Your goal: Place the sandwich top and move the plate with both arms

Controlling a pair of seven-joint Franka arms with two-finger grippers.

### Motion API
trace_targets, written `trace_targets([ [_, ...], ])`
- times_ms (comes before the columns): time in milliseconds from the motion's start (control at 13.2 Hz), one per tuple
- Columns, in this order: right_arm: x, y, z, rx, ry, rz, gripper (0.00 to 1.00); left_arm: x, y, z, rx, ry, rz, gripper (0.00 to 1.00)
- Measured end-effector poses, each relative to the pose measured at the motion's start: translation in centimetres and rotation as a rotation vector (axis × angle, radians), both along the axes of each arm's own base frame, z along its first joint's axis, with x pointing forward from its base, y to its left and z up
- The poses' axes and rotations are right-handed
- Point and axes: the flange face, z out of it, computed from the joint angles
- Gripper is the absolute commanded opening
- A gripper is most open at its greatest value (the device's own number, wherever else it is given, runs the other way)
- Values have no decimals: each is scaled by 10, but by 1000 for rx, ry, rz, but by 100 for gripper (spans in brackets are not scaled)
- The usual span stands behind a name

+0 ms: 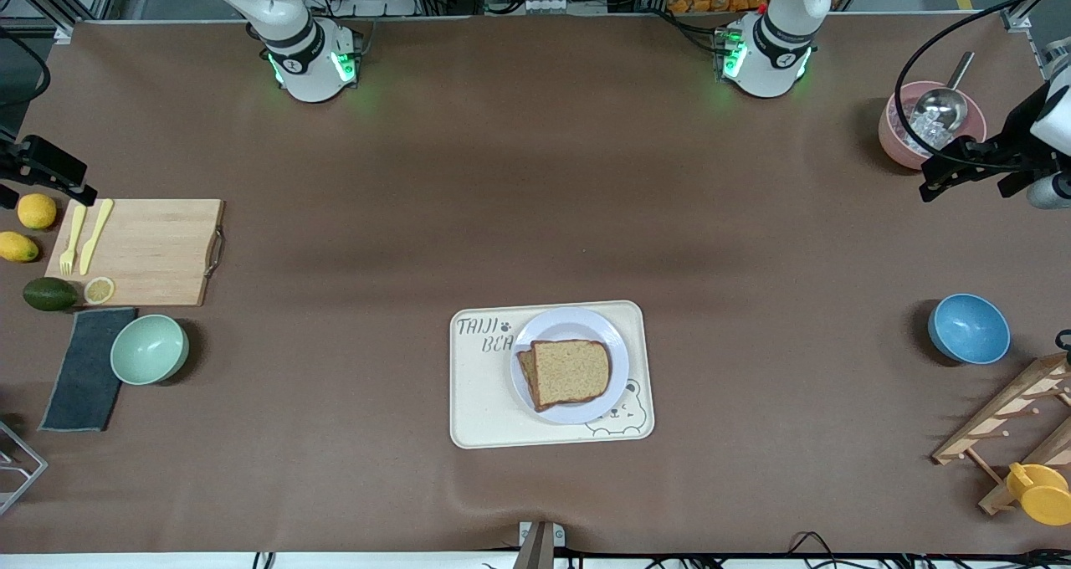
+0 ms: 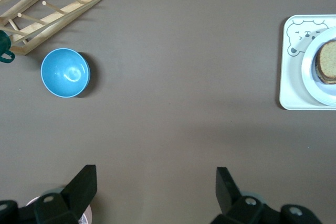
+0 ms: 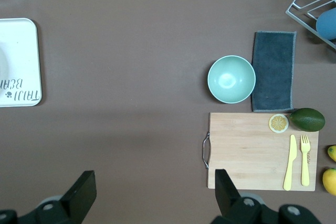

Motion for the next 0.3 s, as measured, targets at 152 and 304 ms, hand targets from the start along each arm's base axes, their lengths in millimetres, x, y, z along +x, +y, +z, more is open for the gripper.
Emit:
trace_targets([
  [152, 0, 0, 0, 0, 0, 0, 100, 0, 0, 0, -2, -1, 0, 100],
  [304, 0, 0, 0, 0, 0, -1, 100, 0, -2, 0, -3, 3, -3, 100],
])
